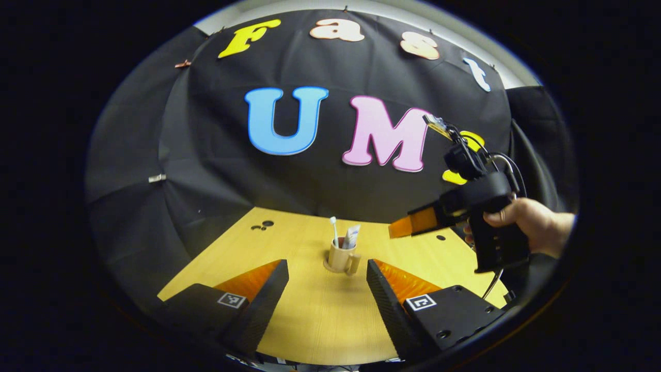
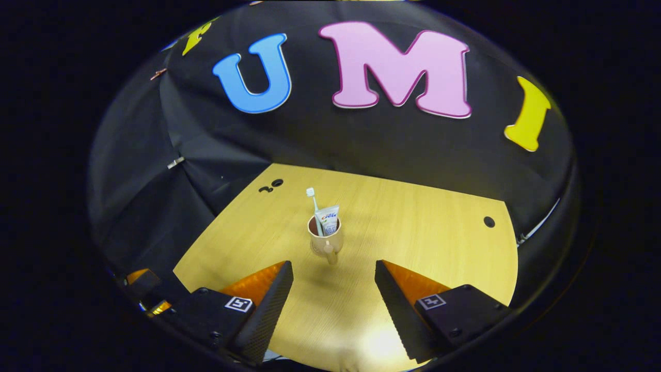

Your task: Put the toothbrush and toothpaste on the desktop into the cup, then pick up the cup and place it on the coaster on the desktop.

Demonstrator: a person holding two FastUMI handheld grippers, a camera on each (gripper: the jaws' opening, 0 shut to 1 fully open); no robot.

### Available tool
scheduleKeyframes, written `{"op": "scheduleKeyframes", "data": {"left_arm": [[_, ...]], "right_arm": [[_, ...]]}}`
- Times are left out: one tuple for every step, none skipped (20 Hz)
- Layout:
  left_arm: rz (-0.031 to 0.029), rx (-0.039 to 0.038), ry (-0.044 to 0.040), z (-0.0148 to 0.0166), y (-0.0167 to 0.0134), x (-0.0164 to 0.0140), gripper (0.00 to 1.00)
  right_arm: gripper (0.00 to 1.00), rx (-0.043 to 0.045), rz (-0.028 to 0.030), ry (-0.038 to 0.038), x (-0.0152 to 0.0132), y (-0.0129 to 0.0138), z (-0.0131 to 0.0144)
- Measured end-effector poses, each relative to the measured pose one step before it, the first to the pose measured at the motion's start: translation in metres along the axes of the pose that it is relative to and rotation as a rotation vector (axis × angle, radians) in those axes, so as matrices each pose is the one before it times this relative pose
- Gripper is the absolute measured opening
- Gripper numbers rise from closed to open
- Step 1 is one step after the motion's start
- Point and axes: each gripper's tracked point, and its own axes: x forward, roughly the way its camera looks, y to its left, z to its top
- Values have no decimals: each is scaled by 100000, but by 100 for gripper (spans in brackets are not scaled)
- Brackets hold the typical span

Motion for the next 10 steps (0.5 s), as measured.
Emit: {"op": "scheduleKeyframes", "data": {"left_arm": [[-1079, 1452, -13, 479, -650, -408, 96], [-1526, 966, -267, 216, -684, -340, 96], [-1891, 449, -1016, 1029, -66, -78, 97], [-1750, -74, -1391, 784, -595, -551, 97], [-1324, -577, -2914, 876, -339, -728, 97], [-1031, -316, -4718, 1175, -237, -566, 97], [-188, 226, -4089, 724, -683, -909, 97], [382, 560, -2602, 425, 44, -748, 97], [457, 472, -1571, 125, -37, -642, 97], [345, 426, -789, -40, 4, -674, 97]], "right_arm": [[99, 2974, -2143, -1286, -1171, -593, -741], [99, 1793, -2527, -2556, -1159, -754, -226], [99, 1063, -3313, -2551, -621, -749, -313], [99, 962, -2718, -2975, -1062, -638, -344], [99, 1431, -1710, -3420, -1517, -259, 119], [98, 2307, -1991, -4120, -1655, -342, 107], [99, 3073, -3100, -5767, -1649, -508, 294], [99, 3107, -3513, -5407, -1192, -426, 106], [98, 2374, -2524, -3900, -965, -238, -286], [98, 1374, -1690, -3778, -1432, -356, -142]]}}
